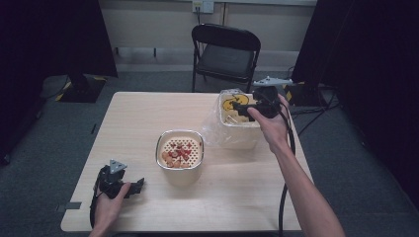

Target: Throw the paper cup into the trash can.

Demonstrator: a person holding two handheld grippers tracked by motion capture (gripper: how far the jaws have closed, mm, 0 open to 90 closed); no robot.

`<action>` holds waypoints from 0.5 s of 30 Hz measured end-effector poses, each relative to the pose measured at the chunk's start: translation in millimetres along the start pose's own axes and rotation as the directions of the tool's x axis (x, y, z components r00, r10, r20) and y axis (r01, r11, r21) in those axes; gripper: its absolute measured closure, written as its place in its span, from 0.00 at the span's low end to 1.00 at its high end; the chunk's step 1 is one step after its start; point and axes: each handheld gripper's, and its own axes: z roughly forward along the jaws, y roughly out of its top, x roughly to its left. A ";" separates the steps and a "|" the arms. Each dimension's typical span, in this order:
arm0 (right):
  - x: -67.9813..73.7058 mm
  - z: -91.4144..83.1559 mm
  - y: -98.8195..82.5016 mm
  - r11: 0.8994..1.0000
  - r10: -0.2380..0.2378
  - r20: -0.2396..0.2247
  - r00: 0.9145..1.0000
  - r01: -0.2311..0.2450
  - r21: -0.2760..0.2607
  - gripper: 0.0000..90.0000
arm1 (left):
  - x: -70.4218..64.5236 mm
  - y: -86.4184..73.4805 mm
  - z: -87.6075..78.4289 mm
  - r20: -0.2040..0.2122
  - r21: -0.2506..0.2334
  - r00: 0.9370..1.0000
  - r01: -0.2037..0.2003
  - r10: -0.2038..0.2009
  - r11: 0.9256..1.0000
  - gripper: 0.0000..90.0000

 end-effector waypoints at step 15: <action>16.9 -39.9 -57.2 0.998 0.018 0.011 1.000 -0.017 -0.055 0.18 | 0.0 0.0 0.0 0.000 0.000 1.000 0.000 0.000 1.000 0.00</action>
